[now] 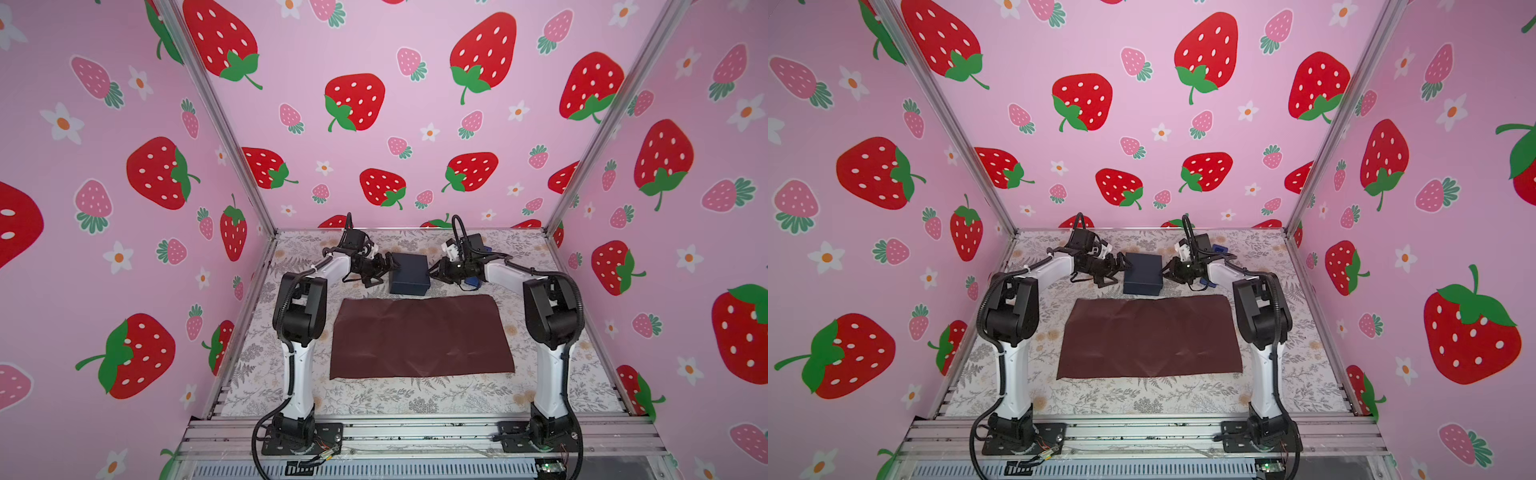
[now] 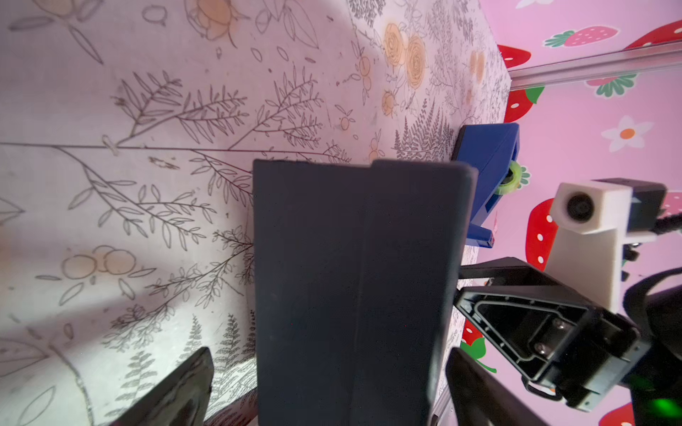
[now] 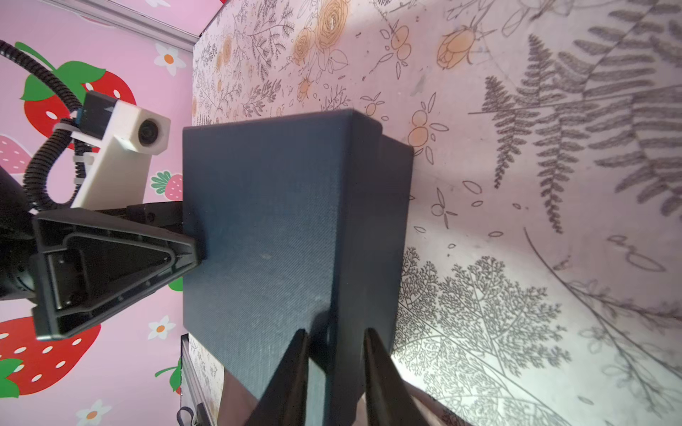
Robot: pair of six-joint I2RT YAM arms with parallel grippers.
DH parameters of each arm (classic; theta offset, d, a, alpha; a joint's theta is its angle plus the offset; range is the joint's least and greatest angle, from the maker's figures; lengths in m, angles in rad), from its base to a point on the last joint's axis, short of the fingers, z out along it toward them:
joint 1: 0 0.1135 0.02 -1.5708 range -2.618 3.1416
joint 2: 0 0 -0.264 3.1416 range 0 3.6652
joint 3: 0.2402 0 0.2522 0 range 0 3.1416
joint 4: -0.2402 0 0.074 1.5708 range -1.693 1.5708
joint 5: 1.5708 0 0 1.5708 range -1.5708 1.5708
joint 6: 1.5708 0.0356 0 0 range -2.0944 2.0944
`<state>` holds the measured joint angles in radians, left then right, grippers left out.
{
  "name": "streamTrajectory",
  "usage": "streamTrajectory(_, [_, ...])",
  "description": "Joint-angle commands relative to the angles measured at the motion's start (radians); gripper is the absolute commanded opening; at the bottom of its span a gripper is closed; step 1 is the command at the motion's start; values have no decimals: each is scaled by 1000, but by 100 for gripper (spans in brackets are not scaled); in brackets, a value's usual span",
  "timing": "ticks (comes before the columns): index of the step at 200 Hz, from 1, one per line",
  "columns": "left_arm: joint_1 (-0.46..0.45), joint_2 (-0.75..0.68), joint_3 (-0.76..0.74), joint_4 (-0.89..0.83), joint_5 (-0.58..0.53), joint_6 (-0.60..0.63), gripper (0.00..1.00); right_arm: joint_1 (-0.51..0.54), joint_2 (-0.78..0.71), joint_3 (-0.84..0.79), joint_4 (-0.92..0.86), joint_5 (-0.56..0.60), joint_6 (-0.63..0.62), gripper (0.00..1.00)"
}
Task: Wrap the gift box in paper
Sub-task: 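Lift the navy gift box with both grippers and tilt it upward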
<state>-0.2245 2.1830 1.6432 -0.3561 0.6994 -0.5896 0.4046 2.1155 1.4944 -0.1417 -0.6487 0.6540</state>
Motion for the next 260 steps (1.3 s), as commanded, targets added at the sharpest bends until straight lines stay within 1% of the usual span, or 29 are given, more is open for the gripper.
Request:
streamTrajectory(1, [-1,-18,-26,100,72,-55,99,-7,21,-37,-69,64,-4,27])
streamTrajectory(12, [-1,-12,-44,156,90,-91,99,-7,23,-38,-70,62,-4,27])
streamTrajectory(39, [-7,-2,-63,229,109,-137,99,-9,23,-37,-70,58,-6,27])
streamTrajectory(140, [-21,24,-51,257,115,-175,99,-18,23,-46,-74,59,-13,27])
streamTrajectory(155, [-22,25,-48,235,95,-169,99,-20,23,-49,-74,61,-14,27])
streamTrajectory(182, [-21,15,-47,166,9,-141,99,-21,18,-55,-75,62,-16,27])
streamTrajectory(196, [-21,19,-40,154,5,-141,99,-23,17,-57,-75,62,-17,27])
streamTrajectory(221, [-22,26,-46,176,22,-157,99,-26,16,-60,-75,61,-19,27])
streamTrajectory(260, [-24,36,-82,327,114,-230,99,-27,20,-59,-72,57,-19,27])
